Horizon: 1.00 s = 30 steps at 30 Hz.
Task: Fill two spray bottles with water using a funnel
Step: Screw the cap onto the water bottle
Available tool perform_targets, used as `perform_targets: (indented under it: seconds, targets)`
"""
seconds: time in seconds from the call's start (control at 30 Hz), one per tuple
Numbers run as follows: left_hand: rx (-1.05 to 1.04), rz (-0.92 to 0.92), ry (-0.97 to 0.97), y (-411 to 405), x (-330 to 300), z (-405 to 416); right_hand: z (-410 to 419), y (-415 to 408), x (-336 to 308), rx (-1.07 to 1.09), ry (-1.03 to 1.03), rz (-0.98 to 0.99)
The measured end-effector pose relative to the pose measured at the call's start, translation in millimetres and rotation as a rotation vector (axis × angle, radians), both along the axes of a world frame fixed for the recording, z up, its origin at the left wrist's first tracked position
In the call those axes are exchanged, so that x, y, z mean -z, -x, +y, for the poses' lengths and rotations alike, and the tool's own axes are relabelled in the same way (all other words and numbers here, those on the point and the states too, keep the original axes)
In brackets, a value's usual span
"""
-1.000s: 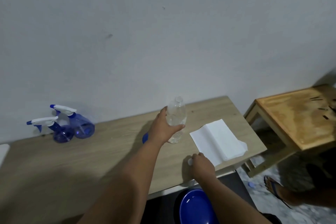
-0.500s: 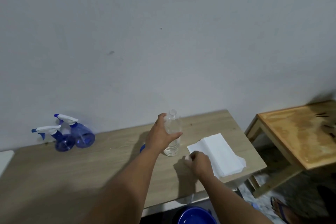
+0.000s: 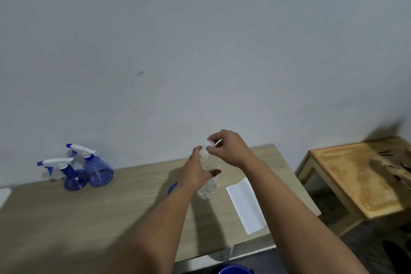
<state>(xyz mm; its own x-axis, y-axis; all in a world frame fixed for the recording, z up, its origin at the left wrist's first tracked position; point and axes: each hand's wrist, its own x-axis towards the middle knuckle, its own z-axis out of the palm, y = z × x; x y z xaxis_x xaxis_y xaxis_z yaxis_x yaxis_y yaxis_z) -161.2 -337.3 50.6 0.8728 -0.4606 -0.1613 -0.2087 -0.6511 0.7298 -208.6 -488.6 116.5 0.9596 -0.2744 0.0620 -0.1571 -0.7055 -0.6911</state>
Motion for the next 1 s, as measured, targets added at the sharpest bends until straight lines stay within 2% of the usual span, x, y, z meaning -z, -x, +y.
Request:
perform_targets:
  seconds: [0.17,0.37,0.47,0.6,0.77,0.93,1.0]
  targets:
    - [0.021,-0.011,-0.008,0,1,0,-5,-6,-6,-0.048,0.024,0.058]
    - [0.012,0.006,0.045,4,0,2,-9,4,14,0.007,-0.363,-0.013]
    - [0.000,0.015,0.046,5,0,2,-4,1,18,0.052,-0.291,-0.044]
    - [0.003,0.006,0.003,6,1,2,18,5,24,0.247,-0.115,-0.144]
    - [-0.003,0.024,0.029,5,2,6,28,15,45,0.134,-0.167,-0.287]
    - [0.007,0.009,-0.008,12,-1,3,25,16,46,0.253,-0.237,-0.290]
    - [0.013,0.013,-0.001,13,-1,5,25,19,52,0.192,-0.202,-0.320]
